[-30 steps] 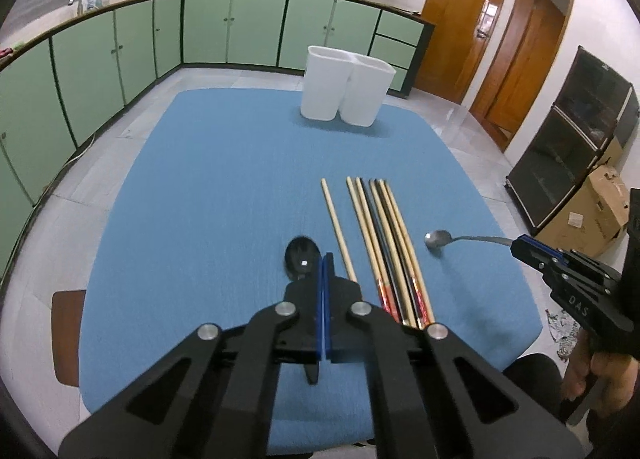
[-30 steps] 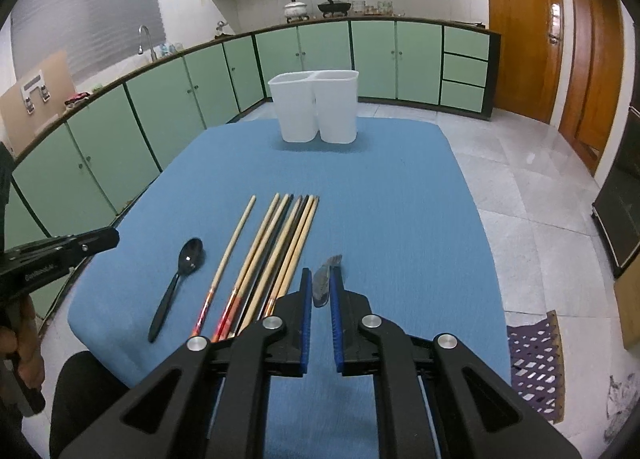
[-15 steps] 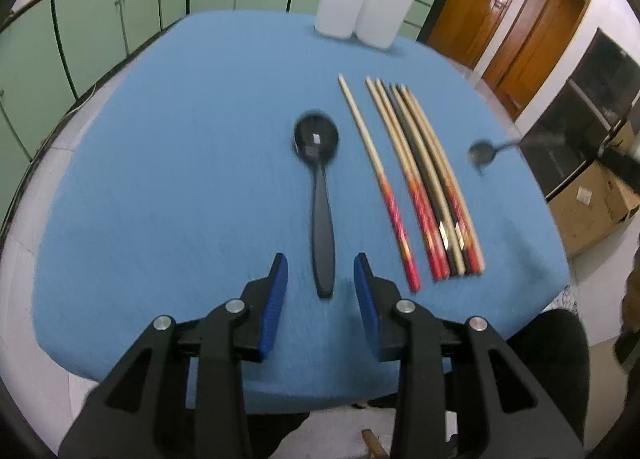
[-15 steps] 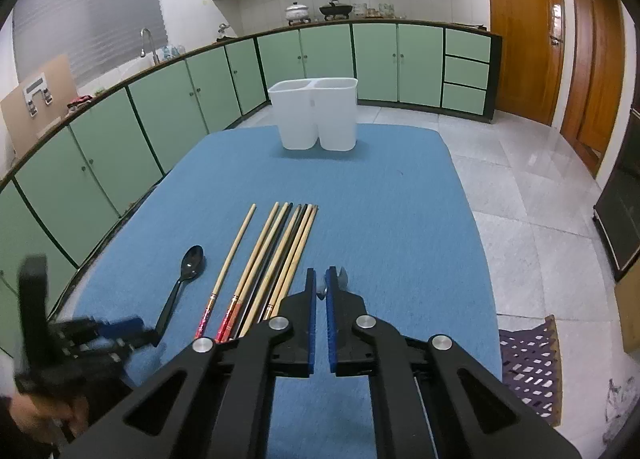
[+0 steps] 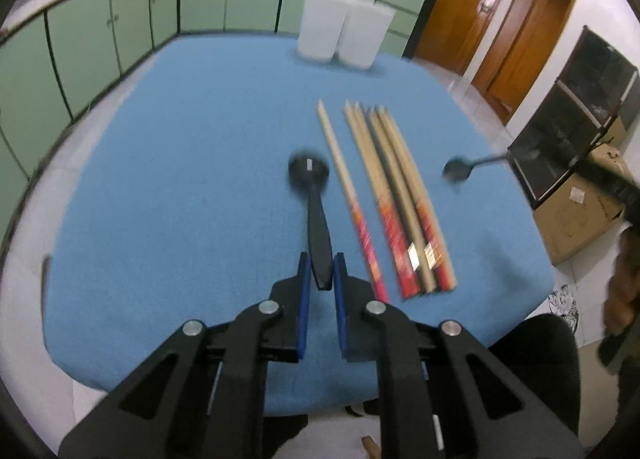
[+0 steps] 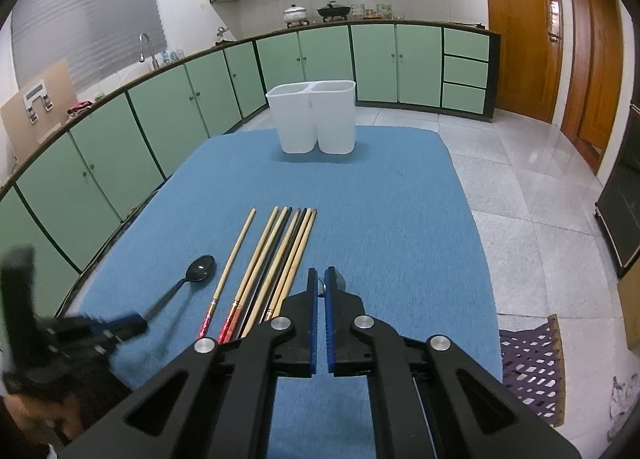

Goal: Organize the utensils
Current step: 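Grasp the black spoon handle with the left tool while the right tool lifts the metal spoon, then carry both spoons to the white holder and lower them into its compartments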

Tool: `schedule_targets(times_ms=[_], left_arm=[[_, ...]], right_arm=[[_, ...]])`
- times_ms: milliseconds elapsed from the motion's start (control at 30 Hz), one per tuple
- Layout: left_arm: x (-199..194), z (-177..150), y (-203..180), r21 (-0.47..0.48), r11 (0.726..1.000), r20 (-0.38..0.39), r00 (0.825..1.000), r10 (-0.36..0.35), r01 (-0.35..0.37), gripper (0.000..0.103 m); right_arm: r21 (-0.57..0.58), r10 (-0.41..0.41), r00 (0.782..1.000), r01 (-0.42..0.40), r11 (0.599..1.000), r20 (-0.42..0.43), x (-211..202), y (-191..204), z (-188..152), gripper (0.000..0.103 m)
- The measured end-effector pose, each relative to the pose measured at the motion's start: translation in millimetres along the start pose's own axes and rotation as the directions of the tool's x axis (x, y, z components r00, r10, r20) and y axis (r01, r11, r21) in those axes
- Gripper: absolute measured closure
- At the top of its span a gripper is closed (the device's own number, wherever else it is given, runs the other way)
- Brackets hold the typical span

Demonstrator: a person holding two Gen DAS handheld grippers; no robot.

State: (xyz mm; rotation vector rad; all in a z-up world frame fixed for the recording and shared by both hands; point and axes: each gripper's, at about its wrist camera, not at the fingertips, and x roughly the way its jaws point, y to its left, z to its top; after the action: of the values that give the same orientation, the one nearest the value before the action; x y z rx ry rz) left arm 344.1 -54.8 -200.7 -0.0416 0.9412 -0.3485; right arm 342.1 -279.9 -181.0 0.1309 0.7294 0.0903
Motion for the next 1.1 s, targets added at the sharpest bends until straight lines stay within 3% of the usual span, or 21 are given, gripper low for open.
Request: schedule_targets(times_ms=[267,433,800,1100], left_arm=[[-45,56,-4,0.04,0.999,0.107,0.994,-0.019,0.015,0.094],[-52,80,-7,0.059,0.998,0.115,0.993,-0.036,0.029,0.101],[-55,114,-7,0.112,0.992,0.122,0.99,-0.068,0.054,0.101],[-58,193,-22,0.176,0.982,0.182,0.978,-0.102,0.069,0.101]], right_arm=[[-0.017,0.001,1.0,-0.001,1.0,0.018,-4,3,9,0.1],[-0.038,0.004,1.0,-0.003,0.999,0.024,-8,7,14,0.1],[-0.056,0.042,0.999,-0.041,0.998,0.018,-18,11,39,0.1],[-0.076,0.09,0.996,-0.087,0.993,0.025,-6,17,121,0.1]])
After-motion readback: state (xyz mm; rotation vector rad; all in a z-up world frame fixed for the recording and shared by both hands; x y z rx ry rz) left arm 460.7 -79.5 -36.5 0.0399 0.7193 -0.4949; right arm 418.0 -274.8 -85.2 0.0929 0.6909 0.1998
